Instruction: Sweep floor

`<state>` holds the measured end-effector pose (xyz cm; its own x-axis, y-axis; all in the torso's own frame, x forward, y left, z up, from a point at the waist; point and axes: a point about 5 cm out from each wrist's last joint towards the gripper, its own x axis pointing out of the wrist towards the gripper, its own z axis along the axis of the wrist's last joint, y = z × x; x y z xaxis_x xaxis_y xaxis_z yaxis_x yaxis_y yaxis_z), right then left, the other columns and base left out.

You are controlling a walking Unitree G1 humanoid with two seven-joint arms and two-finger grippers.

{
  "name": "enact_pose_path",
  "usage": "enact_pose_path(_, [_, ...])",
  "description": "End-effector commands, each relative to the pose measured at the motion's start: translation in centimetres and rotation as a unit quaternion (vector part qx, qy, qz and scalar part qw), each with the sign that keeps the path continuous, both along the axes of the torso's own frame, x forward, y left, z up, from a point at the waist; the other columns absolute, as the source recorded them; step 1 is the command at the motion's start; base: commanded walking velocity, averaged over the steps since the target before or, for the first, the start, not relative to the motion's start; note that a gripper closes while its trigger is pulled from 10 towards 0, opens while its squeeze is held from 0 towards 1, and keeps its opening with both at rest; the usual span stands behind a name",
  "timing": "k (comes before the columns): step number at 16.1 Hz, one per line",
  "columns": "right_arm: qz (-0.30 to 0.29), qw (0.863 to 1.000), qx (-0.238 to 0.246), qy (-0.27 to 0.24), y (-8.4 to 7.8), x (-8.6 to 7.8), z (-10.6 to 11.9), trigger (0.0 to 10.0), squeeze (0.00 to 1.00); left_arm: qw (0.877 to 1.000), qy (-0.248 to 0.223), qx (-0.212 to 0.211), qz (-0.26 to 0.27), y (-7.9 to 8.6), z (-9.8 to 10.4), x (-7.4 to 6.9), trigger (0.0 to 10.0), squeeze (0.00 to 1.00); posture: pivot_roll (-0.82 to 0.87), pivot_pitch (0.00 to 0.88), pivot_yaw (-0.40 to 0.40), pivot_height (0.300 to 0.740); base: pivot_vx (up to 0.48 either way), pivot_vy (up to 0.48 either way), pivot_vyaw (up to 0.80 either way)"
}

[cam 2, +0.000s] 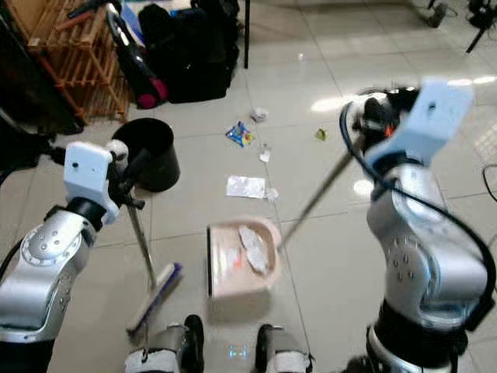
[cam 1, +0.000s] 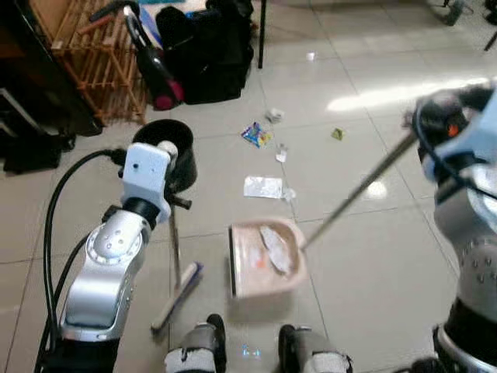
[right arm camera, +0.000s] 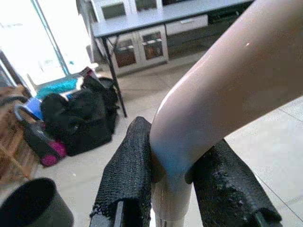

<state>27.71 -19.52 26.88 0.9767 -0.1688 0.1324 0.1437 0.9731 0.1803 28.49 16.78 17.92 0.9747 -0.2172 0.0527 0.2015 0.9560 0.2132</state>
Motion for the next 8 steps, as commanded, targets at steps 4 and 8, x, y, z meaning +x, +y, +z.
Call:
enact_pose_path(4, [0.001, 1.0, 0.015, -0.023, -0.7, 0.6, 1.9, 10.0, 0.0, 1.0, -0.002, 0.009, -0.001, 0.2, -0.5, -0.3, 10.0, 0.0, -0.09, 0.196, 0.012, 0.74, 0.328, 0.0, 0.0])
enact_pose_path(8, [0.021, 0.999, 0.018, -0.032, -0.4, 1.4, 3.0, 10.0, 0.0, 1.0, 0.003, 0.012, 0.004, 0.5, -1.1, -0.7, 10.0, 0.0, -0.08, 0.179, 0.013, 0.74, 0.353, 0.0, 0.0])
